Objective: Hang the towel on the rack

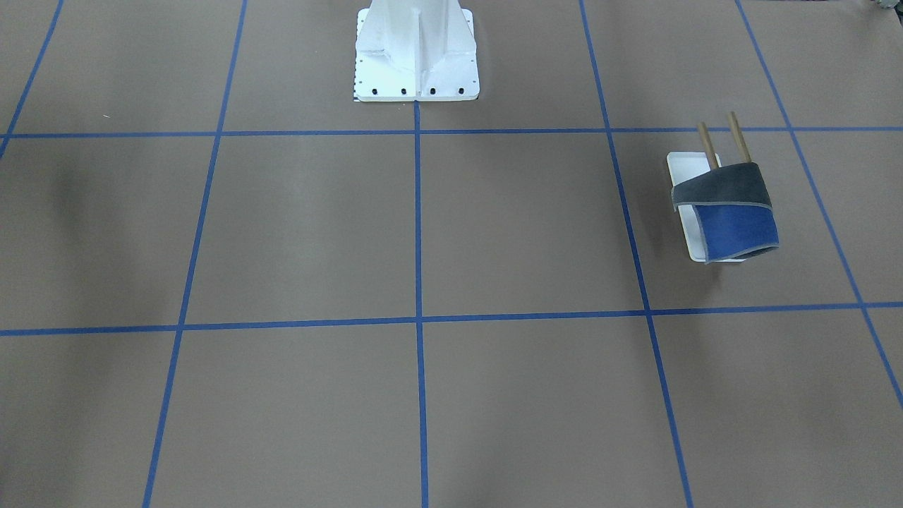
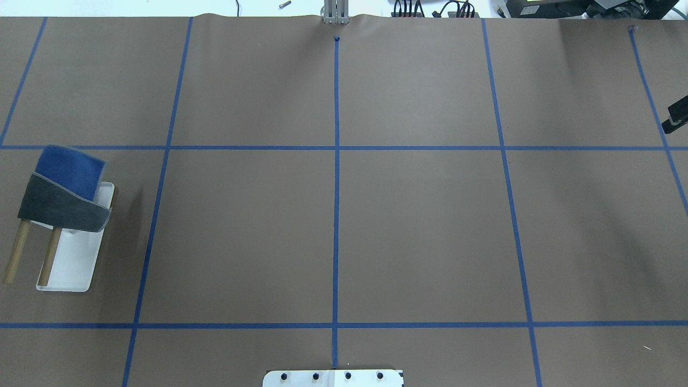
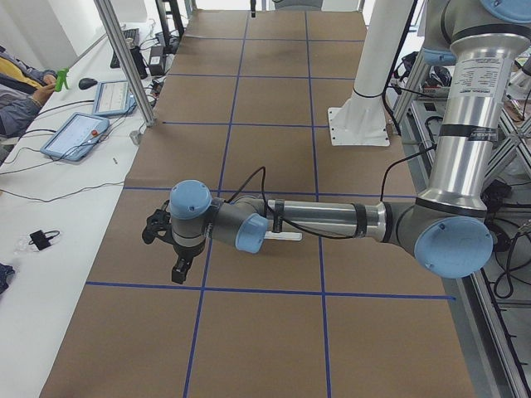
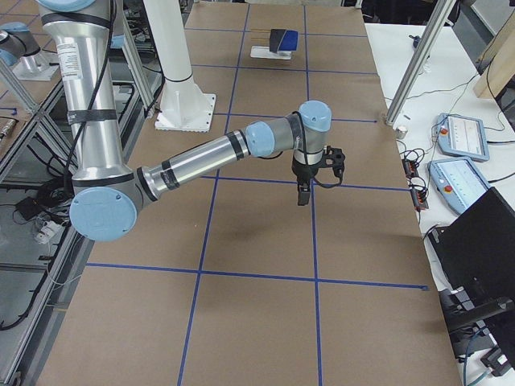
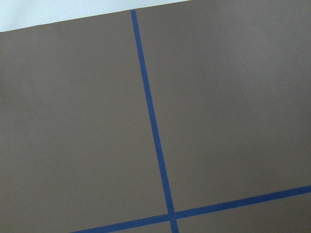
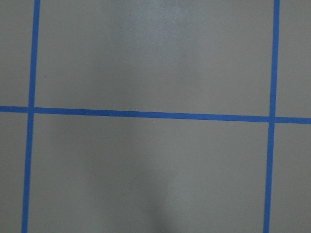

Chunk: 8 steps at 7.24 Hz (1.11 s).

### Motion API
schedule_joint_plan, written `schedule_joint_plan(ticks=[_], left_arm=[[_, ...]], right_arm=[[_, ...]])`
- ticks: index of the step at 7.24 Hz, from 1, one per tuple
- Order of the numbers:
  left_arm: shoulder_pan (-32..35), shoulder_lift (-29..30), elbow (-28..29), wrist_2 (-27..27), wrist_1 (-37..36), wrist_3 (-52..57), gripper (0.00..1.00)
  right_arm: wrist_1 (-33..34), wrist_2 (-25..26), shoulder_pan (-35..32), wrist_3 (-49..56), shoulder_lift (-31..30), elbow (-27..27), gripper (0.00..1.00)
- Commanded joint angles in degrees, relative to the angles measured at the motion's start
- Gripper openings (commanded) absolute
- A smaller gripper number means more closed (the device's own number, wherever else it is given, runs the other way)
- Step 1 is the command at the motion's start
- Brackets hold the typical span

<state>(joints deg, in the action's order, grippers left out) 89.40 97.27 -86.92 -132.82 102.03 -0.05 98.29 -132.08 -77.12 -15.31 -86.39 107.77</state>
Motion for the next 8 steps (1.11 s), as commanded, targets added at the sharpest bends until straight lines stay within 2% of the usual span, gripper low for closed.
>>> schedule_joint_plan(ticks=[1,2,3,8], left_arm=[[0.2,-0.7,-4.8,-0.2,-10.6,6.1,0.99],[0.2,-1.2,-4.9,-0.2,-10.7,6.3,0.99],[0.1,-2.3,-5.4,-0.2,-10.5,6.3,0.99],[0.2,-3.1,-5.5,-0.2,-10.2,6.4,0.99]], right_arm=[[-10.9,-1.9,-2.5,7.5,-6.3,-5.6,1.0],[-15.5,-4.5,-4.3,11.8,-8.0,-9.6,1.0],[-17.6,-7.5,-6.2,13.9,-8.9,-11.4,1.0],[-17.9,-8.0,-7.6,15.0,-9.0,-10.9,1.0]])
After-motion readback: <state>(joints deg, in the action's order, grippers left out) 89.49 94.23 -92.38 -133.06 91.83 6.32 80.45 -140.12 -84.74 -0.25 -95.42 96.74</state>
